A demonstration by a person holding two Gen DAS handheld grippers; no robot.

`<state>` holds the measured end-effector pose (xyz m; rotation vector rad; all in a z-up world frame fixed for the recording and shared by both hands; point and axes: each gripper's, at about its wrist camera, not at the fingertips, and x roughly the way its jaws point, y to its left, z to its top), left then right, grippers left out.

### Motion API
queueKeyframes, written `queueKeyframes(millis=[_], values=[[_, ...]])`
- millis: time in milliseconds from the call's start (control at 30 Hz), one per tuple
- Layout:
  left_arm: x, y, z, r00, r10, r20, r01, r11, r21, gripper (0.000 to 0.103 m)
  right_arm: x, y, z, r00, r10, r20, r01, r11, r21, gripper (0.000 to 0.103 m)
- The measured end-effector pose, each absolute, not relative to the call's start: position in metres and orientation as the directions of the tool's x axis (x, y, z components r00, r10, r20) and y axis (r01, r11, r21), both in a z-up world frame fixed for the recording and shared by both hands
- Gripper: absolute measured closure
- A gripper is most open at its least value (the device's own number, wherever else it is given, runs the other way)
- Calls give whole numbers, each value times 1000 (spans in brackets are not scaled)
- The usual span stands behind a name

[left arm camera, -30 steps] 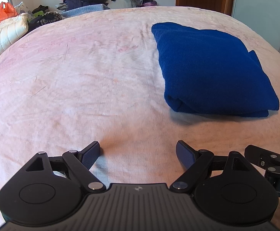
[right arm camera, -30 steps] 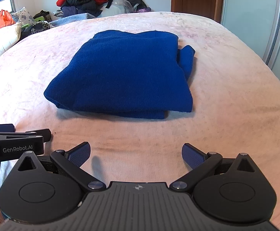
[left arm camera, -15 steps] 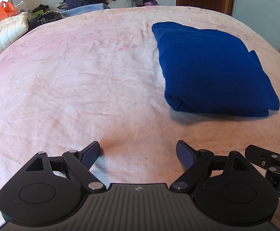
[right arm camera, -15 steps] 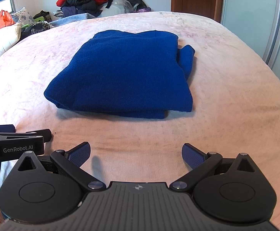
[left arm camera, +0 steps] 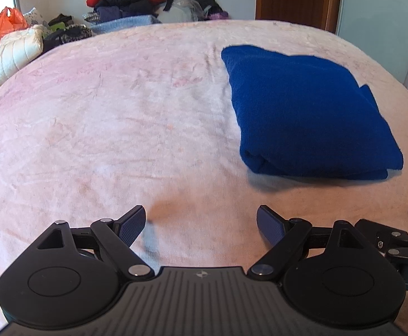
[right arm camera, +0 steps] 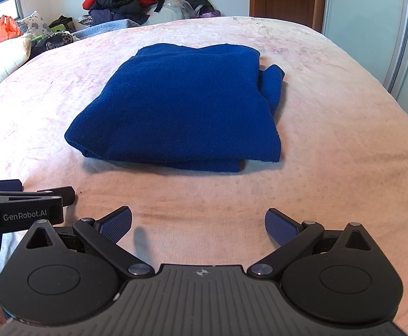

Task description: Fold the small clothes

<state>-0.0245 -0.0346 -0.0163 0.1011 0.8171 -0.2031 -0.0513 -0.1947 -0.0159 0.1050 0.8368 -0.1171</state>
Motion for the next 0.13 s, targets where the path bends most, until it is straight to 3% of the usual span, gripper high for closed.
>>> queueKeyframes(millis=[133], values=[[-24,-26,-2,732,-136,-667,215,976,36,16,-56,-201,-5,722,-61,-689,129,991,47,1]])
